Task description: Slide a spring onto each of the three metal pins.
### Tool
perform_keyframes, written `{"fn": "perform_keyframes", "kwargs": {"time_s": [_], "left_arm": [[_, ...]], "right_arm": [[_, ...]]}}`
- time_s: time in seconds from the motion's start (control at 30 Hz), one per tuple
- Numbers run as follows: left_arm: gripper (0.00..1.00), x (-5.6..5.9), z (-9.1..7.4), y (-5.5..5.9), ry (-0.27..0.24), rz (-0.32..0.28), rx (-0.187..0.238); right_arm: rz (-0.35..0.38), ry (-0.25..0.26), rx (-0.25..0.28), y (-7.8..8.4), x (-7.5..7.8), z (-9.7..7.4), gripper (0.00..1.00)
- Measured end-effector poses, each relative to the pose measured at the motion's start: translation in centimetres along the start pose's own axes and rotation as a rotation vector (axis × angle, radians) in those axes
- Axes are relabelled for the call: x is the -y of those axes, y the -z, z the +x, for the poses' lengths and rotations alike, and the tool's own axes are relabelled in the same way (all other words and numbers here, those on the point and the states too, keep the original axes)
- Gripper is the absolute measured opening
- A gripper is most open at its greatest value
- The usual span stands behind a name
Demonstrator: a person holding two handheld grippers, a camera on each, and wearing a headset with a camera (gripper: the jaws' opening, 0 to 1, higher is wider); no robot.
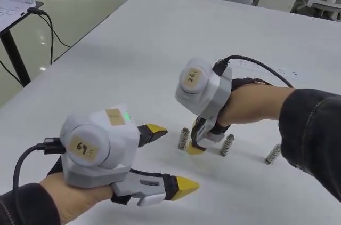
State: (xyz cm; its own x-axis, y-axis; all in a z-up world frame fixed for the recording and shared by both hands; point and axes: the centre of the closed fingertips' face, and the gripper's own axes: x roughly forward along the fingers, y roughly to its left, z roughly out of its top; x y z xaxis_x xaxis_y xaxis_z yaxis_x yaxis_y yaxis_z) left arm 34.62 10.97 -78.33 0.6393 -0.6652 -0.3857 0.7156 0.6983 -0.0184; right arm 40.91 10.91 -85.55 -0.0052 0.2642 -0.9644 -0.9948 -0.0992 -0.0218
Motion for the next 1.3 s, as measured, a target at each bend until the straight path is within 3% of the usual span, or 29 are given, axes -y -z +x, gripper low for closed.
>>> {"fn": "perform_keyframes", "kwargs": {"time_s": [0.27, 0.77, 1.03, 1.3], "left_arm": [[0.62, 0.2, 0.1, 0.0, 0.004, 0.005, -0.006], [0.61, 0.2, 0.2, 0.1, 0.007, 0.007, -0.013], [0.61, 0.3, 0.2, 0.2, 0.007, 0.01, -0.018], [0.62, 0.3, 0.3, 0.3, 0.008, 0.011, -0.023]], "right_arm": [[0.024, 0.008, 0.008, 1.0, 0.2, -0.3, 0.31], [0.073, 0.021, 0.05, 2.5, 0.4, -0.9, 0.58], [0.094, 0.058, 0.09, 2.9, 1.1, -1.4, 0.75], [0.118, 0.083, 0.116, 3.6, 1.4, -1.8, 0.84]]}}
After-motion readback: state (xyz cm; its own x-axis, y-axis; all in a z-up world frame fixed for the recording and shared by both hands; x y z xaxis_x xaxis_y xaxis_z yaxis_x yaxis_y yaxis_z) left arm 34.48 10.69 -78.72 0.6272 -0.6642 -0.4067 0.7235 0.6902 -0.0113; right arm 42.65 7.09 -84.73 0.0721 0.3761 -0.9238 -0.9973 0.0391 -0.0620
